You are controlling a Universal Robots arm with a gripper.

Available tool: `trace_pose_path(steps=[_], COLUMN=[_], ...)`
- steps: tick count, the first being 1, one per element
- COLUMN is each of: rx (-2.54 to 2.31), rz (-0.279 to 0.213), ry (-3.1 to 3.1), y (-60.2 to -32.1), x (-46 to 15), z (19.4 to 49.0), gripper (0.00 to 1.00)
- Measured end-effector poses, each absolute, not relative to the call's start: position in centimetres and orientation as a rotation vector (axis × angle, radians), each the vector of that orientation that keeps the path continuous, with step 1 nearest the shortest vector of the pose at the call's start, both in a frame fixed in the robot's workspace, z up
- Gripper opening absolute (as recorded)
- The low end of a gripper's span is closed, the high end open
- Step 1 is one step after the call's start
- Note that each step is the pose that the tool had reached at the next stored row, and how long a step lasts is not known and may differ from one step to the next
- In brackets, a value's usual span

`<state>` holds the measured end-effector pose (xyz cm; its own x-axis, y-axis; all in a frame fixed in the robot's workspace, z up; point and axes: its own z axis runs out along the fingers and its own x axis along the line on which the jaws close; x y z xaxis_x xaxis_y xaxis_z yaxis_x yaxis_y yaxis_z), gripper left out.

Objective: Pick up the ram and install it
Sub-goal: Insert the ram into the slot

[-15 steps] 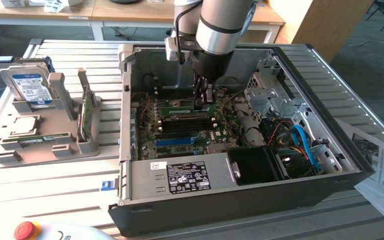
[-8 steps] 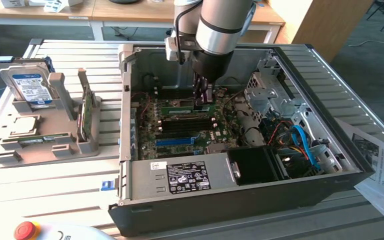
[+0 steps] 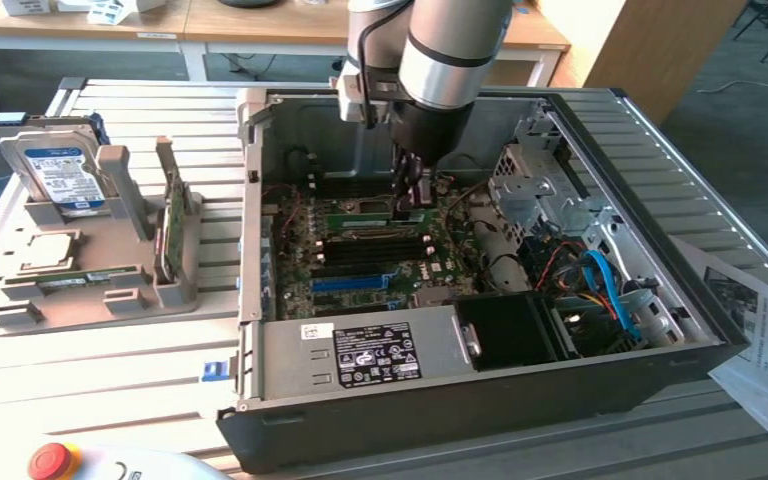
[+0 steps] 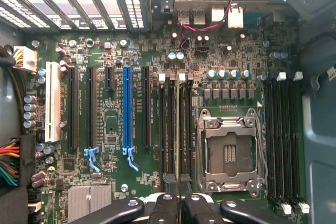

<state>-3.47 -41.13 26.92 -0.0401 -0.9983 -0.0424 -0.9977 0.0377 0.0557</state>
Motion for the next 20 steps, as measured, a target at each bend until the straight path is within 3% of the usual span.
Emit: trace_pose_path(steps=[20], rx=[2.171], rz=[-0.109], ry=[-2.257], y=[-41.50], x=[-3.47], z=[26.05], gripper=[0.12])
